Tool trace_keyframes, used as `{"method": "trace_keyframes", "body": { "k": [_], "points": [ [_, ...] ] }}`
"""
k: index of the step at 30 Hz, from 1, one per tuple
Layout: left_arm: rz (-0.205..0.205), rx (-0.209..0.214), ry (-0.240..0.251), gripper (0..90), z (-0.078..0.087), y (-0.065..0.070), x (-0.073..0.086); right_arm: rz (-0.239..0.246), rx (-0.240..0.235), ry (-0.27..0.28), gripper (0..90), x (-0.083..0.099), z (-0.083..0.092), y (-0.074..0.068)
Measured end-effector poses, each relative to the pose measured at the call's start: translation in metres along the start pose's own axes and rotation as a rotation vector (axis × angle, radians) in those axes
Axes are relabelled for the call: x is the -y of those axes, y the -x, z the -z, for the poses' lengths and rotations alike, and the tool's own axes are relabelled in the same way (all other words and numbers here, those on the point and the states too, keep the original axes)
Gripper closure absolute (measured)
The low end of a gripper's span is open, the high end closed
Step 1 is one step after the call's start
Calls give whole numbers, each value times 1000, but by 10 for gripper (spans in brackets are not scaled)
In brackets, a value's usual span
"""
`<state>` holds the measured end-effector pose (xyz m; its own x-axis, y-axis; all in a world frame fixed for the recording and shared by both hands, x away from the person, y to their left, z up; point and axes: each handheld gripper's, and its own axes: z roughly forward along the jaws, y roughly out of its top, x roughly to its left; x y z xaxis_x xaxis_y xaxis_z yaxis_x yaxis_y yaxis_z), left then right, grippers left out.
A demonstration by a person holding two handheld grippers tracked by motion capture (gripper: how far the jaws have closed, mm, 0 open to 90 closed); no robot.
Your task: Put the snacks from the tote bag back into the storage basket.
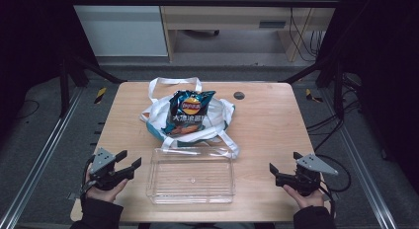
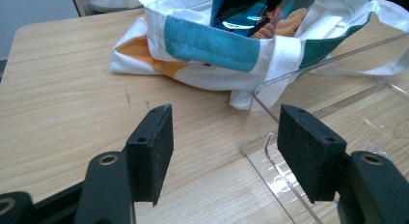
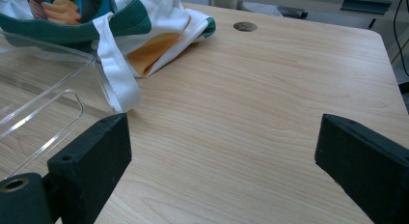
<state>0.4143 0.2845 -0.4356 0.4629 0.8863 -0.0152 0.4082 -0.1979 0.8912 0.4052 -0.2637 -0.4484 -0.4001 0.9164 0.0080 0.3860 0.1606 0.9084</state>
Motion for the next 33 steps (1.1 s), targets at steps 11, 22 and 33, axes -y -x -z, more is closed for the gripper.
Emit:
{"method": "trace_keyframes", "body": {
  "k": [11,22,33],
  "points": [
    [4,13,16,383,3,3,-6,-2,6,-3,59,0,1,1],
    [1,22,32,383,-1,11,-16,-5,5,-3,58,1,0,2],
    [-2,40,45,385,-4,14,-26,3,4,-9,58,0,-1,1]
  ]
}}
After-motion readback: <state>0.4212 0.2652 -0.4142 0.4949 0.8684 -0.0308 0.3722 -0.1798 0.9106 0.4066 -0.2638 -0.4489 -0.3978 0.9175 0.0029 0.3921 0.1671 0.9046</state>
